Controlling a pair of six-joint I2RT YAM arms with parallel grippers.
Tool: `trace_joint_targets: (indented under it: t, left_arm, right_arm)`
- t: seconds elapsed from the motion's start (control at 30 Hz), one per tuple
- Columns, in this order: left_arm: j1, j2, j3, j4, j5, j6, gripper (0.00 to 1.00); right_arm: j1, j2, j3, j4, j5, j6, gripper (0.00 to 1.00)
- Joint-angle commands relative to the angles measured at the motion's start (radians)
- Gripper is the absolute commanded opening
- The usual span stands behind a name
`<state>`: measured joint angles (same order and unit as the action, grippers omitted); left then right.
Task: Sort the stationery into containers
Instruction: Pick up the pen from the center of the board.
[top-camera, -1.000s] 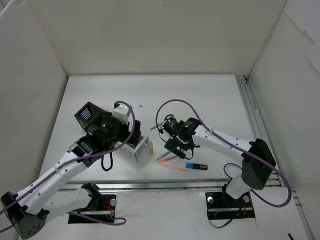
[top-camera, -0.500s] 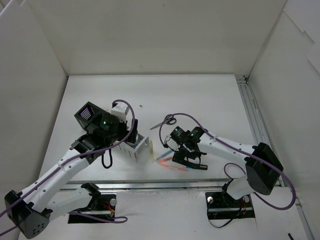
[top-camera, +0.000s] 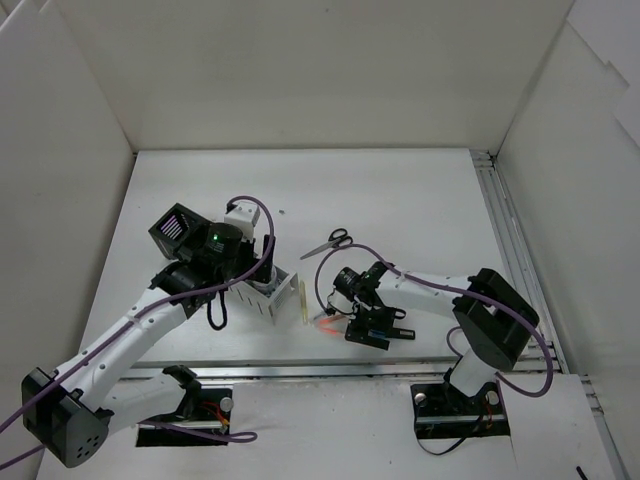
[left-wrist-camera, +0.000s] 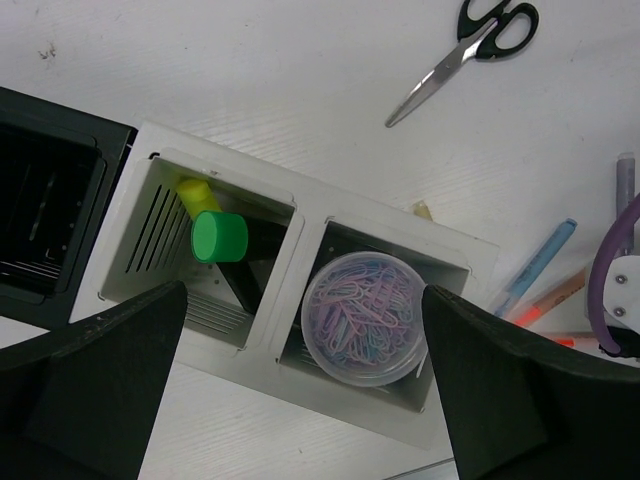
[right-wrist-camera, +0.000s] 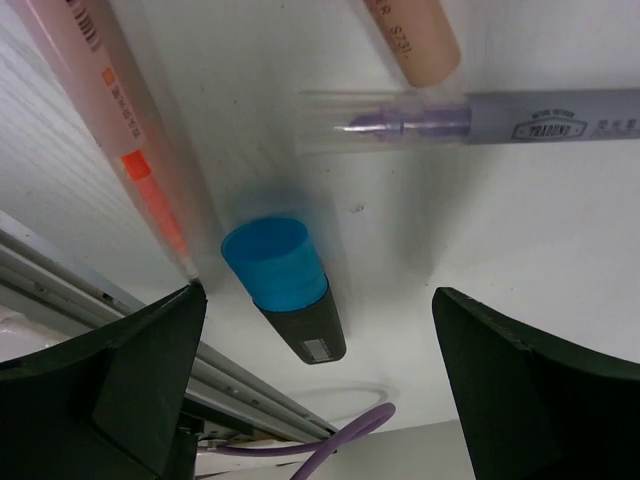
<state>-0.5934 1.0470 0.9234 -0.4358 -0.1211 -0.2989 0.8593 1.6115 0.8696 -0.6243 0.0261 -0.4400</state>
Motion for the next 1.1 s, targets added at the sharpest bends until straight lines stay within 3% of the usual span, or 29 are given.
trace_joint_targets:
  t: [0.0,0.1,0.13,0.17,0.23,0.37,0.4,0.43,0.47,0.7,0.83,0.9,1.07]
  left_arm:
    - [0.021,0.004,0.04,0.045,-0.002,0.007,0.99]
    - [0.043,0.007,0.043,0.042,0.003,0.006,0.99]
    - [0.053,0.005,0.045,0.042,0.003,0.007,0.99]
    - [0.053,0.005,0.045,0.039,0.001,0.006,1.0]
    - [0.064,-0.002,0.038,0.039,0.0,0.006,1.0]
    - [0.084,-0.016,0.031,0.032,-0.009,0.003,0.99]
    - [0.084,-0.019,0.029,0.029,-0.008,0.003,0.99]
    - [0.095,-0.024,0.028,0.029,-0.009,0.001,0.99]
    - [0.095,-0.024,0.025,0.026,-0.012,0.001,0.99]
    - [0.122,-0.05,0.011,0.026,-0.008,-0.008,0.99]
    - [0.122,-0.067,0.019,0.019,0.001,-0.011,1.0]
    - [0.122,-0.077,0.019,0.02,0.001,-0.014,1.0]
    - [0.132,-0.114,0.006,0.026,-0.008,-0.035,0.99]
  right_arm:
    - [-0.006,0.002,0.011,-0.012,0.015,-0.009,0.9]
    - [-0.025,0.005,0.017,-0.009,0.012,-0.022,0.75]
    - [-0.029,0.01,0.026,-0.008,-0.003,-0.023,0.62]
    - [-0.034,0.013,0.031,-0.009,-0.012,-0.026,0.56]
    - [-0.055,0.013,0.035,-0.008,-0.018,-0.037,0.47]
    - [-0.063,0.008,0.032,-0.009,-0.049,-0.058,0.46]
    - [-0.06,0.008,0.034,-0.009,-0.054,-0.062,0.42]
    - [-0.06,0.01,0.034,-0.009,-0.052,-0.063,0.28]
    - [-0.06,0.013,0.037,-0.011,-0.052,-0.059,0.23]
    - [-0.059,0.047,0.072,-0.015,-0.049,-0.062,0.0]
    - [-0.06,0.024,0.106,-0.011,0.049,-0.043,0.0]
    - [-0.063,-0.059,0.114,0.008,0.112,-0.036,0.0]
    - [-0.068,-0.369,0.074,0.245,0.248,0.007,0.0]
